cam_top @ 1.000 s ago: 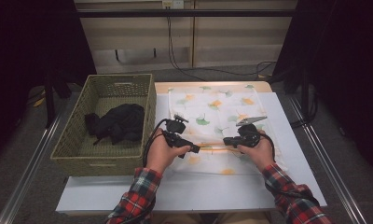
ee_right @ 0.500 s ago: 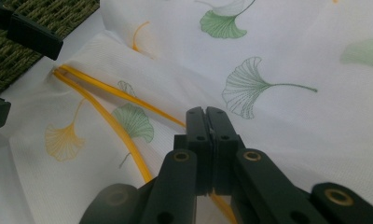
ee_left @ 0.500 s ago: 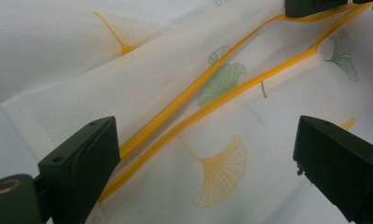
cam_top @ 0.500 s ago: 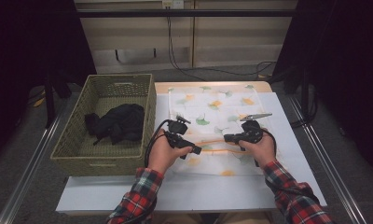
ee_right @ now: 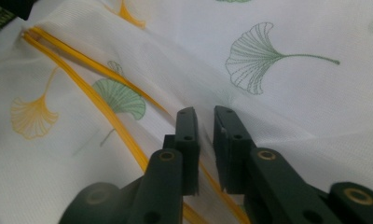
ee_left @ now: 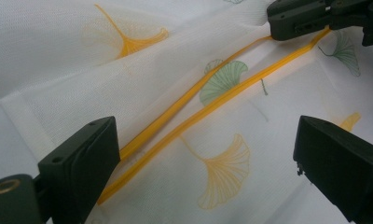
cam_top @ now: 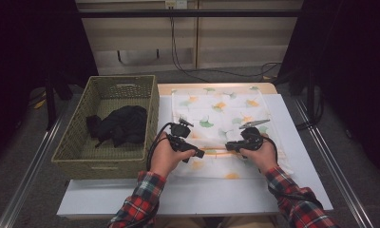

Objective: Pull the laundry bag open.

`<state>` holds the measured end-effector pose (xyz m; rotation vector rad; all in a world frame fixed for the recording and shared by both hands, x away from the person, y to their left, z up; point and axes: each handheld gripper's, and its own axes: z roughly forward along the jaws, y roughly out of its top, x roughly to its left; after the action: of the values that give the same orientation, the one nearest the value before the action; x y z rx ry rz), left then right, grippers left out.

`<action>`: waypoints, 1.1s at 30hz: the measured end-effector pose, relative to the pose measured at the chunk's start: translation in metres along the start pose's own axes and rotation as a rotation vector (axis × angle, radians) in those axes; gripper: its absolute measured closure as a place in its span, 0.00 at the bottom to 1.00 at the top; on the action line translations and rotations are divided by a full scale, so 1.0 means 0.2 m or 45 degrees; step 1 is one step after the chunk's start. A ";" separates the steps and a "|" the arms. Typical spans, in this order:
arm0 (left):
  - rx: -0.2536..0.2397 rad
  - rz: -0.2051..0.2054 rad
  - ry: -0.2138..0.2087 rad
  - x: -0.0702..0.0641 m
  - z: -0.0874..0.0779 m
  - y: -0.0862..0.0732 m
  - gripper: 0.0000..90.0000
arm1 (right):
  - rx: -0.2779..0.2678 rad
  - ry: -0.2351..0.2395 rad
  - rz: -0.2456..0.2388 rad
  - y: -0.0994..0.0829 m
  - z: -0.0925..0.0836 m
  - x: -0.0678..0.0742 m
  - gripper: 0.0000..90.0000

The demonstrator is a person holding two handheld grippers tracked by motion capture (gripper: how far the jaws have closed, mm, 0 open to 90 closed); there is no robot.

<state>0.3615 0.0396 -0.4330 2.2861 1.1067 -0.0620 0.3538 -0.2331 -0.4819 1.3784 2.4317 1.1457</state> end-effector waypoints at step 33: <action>0.006 0.006 0.005 0.00 0.00 0.00 0.08 | -0.034 0.038 0.027 0.10 -0.10 -0.01 1.00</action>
<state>0.3618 0.0394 -0.4323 2.2935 1.1046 -0.0583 0.3595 -0.2392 -0.4541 1.3924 2.4184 1.2078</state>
